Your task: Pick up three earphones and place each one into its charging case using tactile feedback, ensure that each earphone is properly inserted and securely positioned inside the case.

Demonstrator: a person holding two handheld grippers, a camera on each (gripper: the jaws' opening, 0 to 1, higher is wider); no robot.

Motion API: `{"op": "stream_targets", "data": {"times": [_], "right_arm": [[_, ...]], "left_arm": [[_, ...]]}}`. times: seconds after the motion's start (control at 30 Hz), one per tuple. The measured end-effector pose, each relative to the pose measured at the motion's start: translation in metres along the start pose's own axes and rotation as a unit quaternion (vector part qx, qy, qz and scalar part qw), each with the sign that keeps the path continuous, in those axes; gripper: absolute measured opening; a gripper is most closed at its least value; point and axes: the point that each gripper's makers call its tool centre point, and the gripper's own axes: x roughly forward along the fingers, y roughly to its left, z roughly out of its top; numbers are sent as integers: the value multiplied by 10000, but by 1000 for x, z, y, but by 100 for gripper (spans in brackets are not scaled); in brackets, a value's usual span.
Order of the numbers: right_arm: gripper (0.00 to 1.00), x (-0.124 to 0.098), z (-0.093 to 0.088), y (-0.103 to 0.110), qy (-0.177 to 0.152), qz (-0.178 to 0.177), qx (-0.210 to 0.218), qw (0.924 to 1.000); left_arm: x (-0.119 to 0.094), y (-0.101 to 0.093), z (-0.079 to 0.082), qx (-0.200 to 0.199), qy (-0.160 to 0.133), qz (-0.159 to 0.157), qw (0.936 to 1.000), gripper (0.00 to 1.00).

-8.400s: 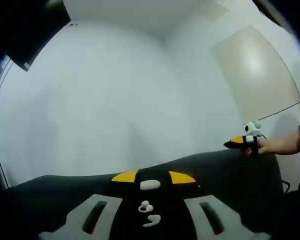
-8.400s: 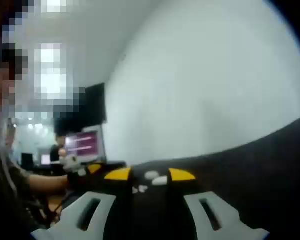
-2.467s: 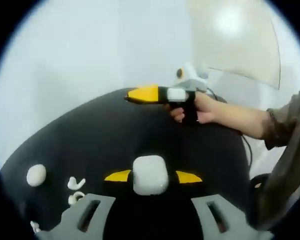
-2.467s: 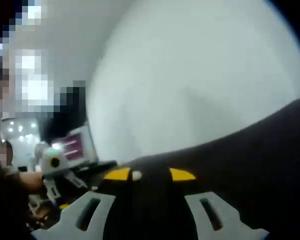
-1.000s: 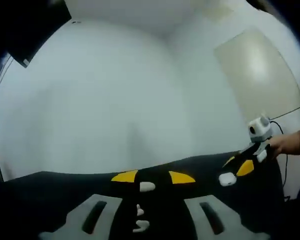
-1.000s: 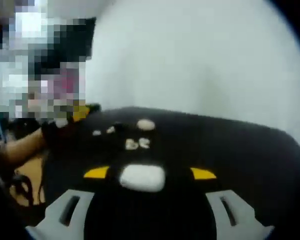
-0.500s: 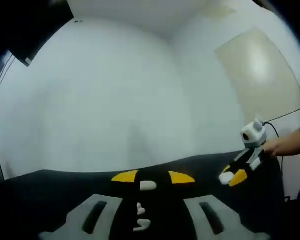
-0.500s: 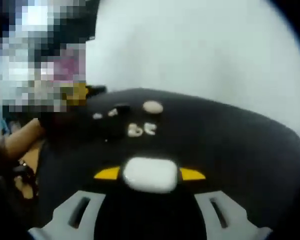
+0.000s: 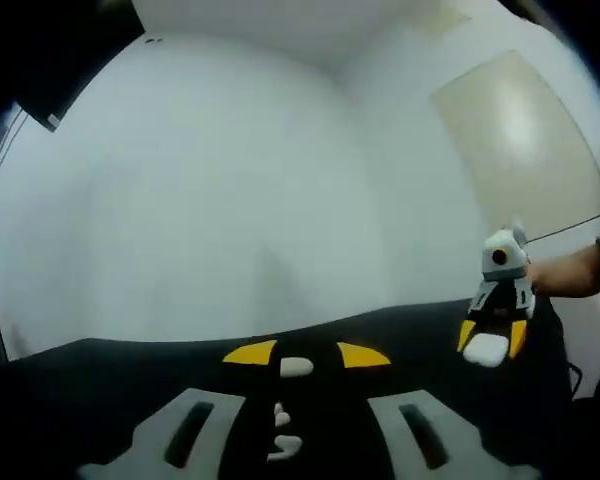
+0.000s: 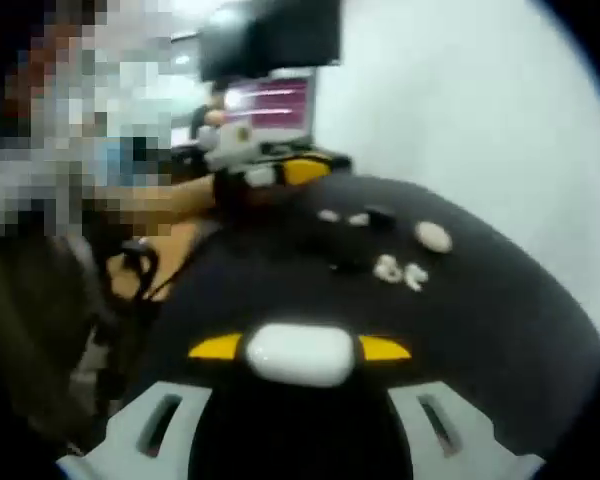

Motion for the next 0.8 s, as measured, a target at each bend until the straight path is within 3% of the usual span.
{"op": "stream_targets", "data": {"times": [0.1,0.13,0.33,0.5,0.53,0.6,0.67,0.8], "right_arm": [[44,-5,-12,5,396,262,-425,9980],[43,-7,-7,3,190,180,-344,9991],[44,-28,-20,-19,355,-334,-331,9983],[39,-51,-31,-43,399,-1090,-102,9932],[37,-57,-34,-52,373,-1356,65,9900],[34,-63,-31,-56,79,-1520,328,9878],[34,-65,-23,-53,-331,-1419,759,9864],[35,-56,-9,-40,-941,-1040,1928,9712]], "left_arm": [[2,-2,-4,88,100,-11,9999,19],[2,-3,-4,110,119,-28,9999,19],[2,-4,-6,171,183,-43,9997,19],[3,-6,-6,198,202,-46,9996,19],[3,-6,-6,214,215,-46,9995,19],[3,-7,-7,241,233,-48,9994,19],[3,-6,-8,260,254,-51,9993,19],[3,-6,-8,268,274,-45,9993,19]]}}
